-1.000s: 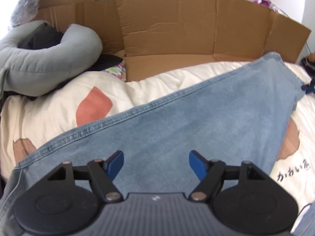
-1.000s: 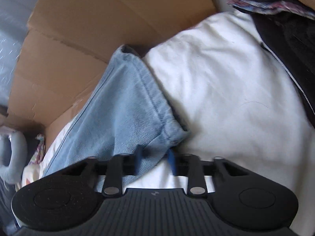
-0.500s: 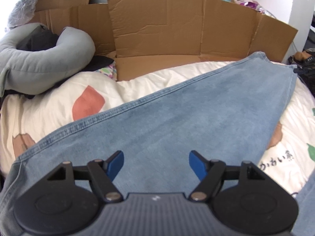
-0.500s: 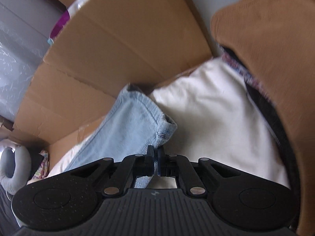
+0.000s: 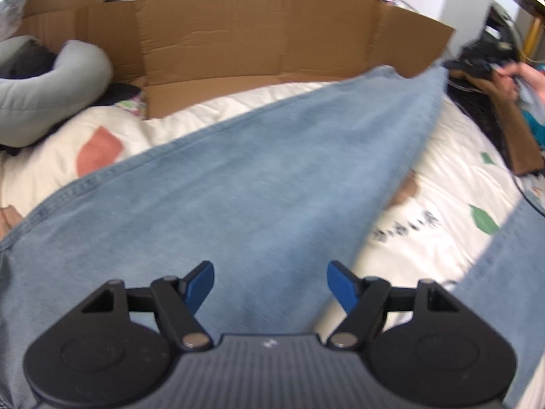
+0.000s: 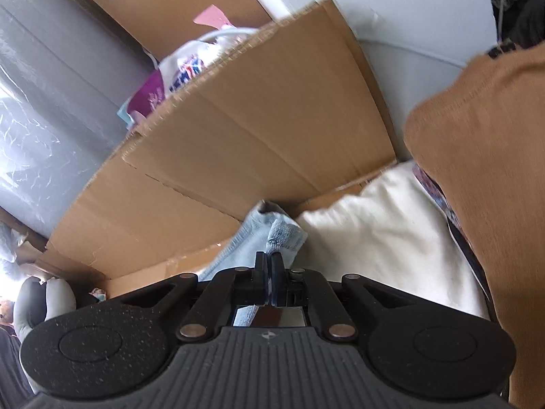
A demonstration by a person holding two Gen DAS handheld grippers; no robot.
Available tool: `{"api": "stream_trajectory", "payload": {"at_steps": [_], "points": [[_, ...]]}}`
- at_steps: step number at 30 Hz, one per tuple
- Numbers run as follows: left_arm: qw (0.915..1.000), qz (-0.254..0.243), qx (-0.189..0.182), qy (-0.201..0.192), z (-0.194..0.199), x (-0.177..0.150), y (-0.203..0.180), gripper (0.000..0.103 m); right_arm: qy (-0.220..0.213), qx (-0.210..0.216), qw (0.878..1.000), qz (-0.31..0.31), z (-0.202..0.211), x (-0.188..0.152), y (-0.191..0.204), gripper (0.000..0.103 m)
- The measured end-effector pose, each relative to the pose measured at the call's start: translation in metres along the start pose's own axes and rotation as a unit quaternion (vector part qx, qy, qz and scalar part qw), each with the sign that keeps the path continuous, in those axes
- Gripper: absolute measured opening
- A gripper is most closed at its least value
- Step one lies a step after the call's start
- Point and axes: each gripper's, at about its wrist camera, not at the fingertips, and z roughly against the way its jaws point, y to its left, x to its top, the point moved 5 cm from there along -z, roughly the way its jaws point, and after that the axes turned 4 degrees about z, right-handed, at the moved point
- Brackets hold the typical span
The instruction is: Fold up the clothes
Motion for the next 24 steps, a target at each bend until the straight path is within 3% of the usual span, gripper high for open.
{"api": "stream_trajectory", "payload": {"at_steps": [3,5,12,17,24], "points": [[0.9997,-0.018,-0.006,0.014,-0.007,-0.010,-0.009,0.069,0.000,-0.003,1.000,0.005,-0.001,0.001,0.002,0.000],[0.9994,-0.030,0.001,0.020,-0.013,-0.014,-0.014,0.058,0.002,-0.006,1.000,0.004,-0.003,0.000,0.000,0.000],[0.9982,-0.055,-0.019,0.012,-0.031,-0.015,-0.036,0.054,0.007,-0.011,1.000,0.007,-0.007,-0.002,-0.004,0.000],[0.9952,-0.096,-0.005,0.023,-0.053,-0.021,-0.046,0.041,0.013,-0.012,1.000,0.008,-0.011,-0.004,-0.007,0.000],[0.9937,-0.109,0.024,0.015,-0.059,-0.016,-0.038,0.040,0.022,-0.015,1.000,0.005,-0.018,-0.008,-0.013,0.000]]}}
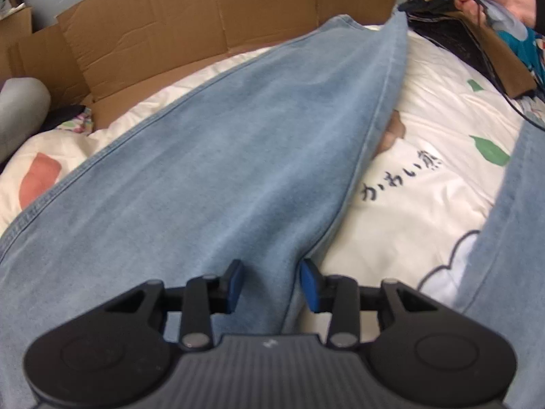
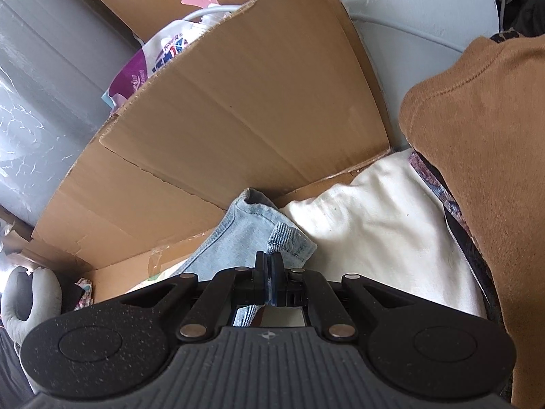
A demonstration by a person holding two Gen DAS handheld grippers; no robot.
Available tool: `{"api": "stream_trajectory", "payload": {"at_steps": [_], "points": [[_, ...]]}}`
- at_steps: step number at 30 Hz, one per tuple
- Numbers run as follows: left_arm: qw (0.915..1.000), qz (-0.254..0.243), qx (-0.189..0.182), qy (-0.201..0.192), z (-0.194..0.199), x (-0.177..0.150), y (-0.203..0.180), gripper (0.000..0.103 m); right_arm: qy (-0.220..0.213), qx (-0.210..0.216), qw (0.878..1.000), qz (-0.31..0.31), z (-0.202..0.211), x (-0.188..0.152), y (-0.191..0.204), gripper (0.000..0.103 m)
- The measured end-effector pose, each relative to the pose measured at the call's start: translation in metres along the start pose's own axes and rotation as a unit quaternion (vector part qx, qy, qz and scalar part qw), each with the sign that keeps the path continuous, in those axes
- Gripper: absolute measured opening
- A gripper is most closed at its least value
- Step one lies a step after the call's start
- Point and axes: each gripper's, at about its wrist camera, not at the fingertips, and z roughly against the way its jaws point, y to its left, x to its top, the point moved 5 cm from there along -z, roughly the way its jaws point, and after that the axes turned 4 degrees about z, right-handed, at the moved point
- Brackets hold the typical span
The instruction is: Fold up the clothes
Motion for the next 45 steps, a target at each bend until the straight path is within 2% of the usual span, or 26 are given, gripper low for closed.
{"api": "stream_trajectory", "payload": {"at_steps": [4,9,15,19,22,23,26,30,37,43,45], "points": [[0.9998,0.015,0.014,0.005,-0.011,0.000,0.007,0.040,0.008,-0.004,1.000,0.002,-0.007,-0.004,-0.002,0.000],[0.9985,0.055,0.006,0.008,-0.021,0.001,0.018,0.045,0.015,-0.010,1.000,0.007,-0.014,-0.009,-0.005,0.000],[0.9989,0.040,0.023,0.012,-0.012,0.004,0.011,0.047,0.024,-0.016,1.000,0.010,-0.020,-0.014,-0.010,0.000],[0.9992,0.025,0.022,-0.020,0.012,0.011,0.003,0.044,0.028,-0.015,0.999,0.010,-0.021,-0.016,-0.013,0.000],[0.9990,0.027,0.004,-0.036,0.023,0.013,-0.010,0.032,0.031,-0.014,0.999,0.009,-0.022,-0.016,-0.015,0.000],[0.9990,0.022,-0.003,-0.040,0.024,0.012,-0.015,0.032,0.031,-0.014,0.999,0.009,-0.022,-0.017,-0.015,0.000],[0.9995,0.001,-0.011,-0.030,0.013,0.009,-0.028,0.032,0.033,-0.014,0.999,0.011,-0.023,-0.017,-0.014,0.000],[0.9999,0.002,-0.002,-0.010,-0.006,0.001,-0.027,0.030,0.034,-0.014,0.999,0.013,-0.024,-0.016,-0.011,0.000],[0.9993,-0.037,0.007,0.006,-0.020,0.000,-0.029,0.021,0.034,-0.013,0.999,0.012,-0.020,-0.015,-0.013,0.000],[0.9992,-0.037,0.008,0.015,-0.025,0.006,-0.029,0.016,0.036,-0.013,0.999,0.012,-0.018,-0.017,-0.016,0.000],[0.9994,-0.028,0.004,0.019,-0.025,0.007,-0.026,0.007,0.036,-0.013,0.999,0.013,-0.018,-0.016,-0.016,0.000]]}}
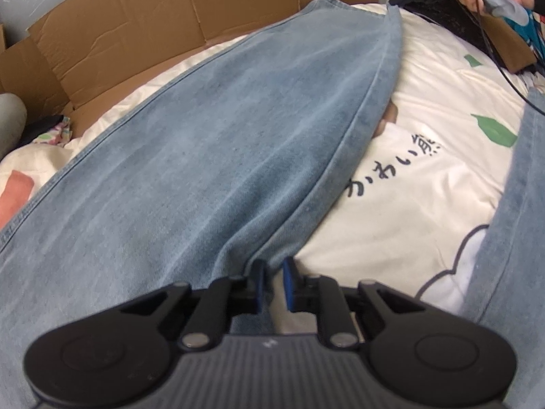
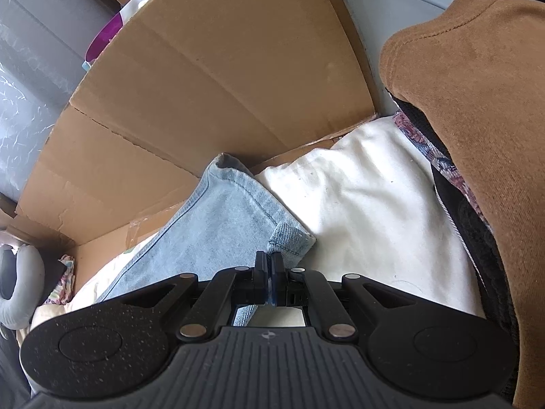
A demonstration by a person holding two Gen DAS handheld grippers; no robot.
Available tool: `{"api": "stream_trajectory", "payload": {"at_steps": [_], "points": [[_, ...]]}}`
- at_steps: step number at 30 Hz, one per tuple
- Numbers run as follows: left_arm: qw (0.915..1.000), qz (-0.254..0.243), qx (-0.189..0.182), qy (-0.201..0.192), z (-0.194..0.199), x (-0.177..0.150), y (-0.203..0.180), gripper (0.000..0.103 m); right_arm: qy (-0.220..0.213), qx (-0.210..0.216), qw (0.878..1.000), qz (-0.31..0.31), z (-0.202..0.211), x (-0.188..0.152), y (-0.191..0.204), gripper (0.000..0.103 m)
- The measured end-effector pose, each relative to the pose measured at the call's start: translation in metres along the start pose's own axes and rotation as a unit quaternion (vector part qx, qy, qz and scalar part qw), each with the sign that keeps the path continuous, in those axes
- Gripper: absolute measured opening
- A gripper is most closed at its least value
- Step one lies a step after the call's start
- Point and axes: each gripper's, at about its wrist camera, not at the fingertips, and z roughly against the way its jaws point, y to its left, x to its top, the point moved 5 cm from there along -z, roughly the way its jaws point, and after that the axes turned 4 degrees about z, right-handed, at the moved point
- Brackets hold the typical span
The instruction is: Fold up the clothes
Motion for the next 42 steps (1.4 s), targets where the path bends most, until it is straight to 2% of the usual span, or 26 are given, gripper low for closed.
{"api": "stream_trajectory", "payload": {"at_steps": [6,11,15,19,24,25,29,32,35,37,39,41,42], "points": [[0.9995,0.017,-0.028,0.001,0.013,0.002,0.004,0.002,-0.005,0.007,1.000,0.009,0.007,0.008,0.006,0.000],[0.9965,0.029,-0.077,-0.014,0.035,0.003,-0.004,0.001,-0.017,0.016,1.000,0.013,0.021,0.017,0.011,0.000],[0.9936,0.044,-0.104,-0.001,0.032,-0.005,-0.007,0.001,-0.021,0.006,1.000,0.007,0.026,0.015,0.006,0.000],[0.9931,0.041,-0.109,0.017,0.020,-0.015,-0.007,0.001,-0.012,-0.020,1.000,0.018,0.020,0.006,-0.003,0.000],[0.9905,0.052,-0.121,0.039,0.016,-0.013,-0.006,0.006,0.005,-0.082,0.996,0.043,0.007,-0.007,-0.014,0.000],[0.9894,0.057,-0.129,0.038,0.019,-0.011,-0.005,0.010,0.005,-0.098,0.994,0.050,0.007,-0.009,-0.015,0.001],[0.9869,0.086,-0.136,0.010,0.033,-0.005,0.005,0.015,-0.005,-0.097,0.993,0.063,0.014,-0.006,-0.012,0.002],[0.9870,0.107,-0.119,-0.010,0.035,-0.003,0.019,0.020,-0.018,-0.084,0.993,0.085,0.016,-0.002,-0.001,0.003],[0.9879,0.118,-0.100,-0.014,0.030,0.000,0.026,0.021,-0.012,-0.088,0.991,0.096,0.008,0.000,0.005,0.012],[0.9885,0.117,-0.095,-0.015,0.026,0.002,0.026,0.021,-0.008,-0.092,0.991,0.095,0.003,0.000,0.006,0.037],[0.9888,0.112,-0.097,-0.019,0.025,0.004,0.023,0.027,-0.001,-0.099,0.992,0.076,-0.002,-0.002,0.000,0.040],[0.9883,0.105,-0.108,-0.027,0.026,0.007,0.015,0.045,0.008,-0.102,0.993,0.051,-0.005,-0.006,-0.008,0.043],[0.9883,0.099,-0.112,-0.029,0.025,0.008,0.011,0.048,0.012,-0.098,0.994,0.036,-0.007,-0.008,-0.012,0.044]]}}
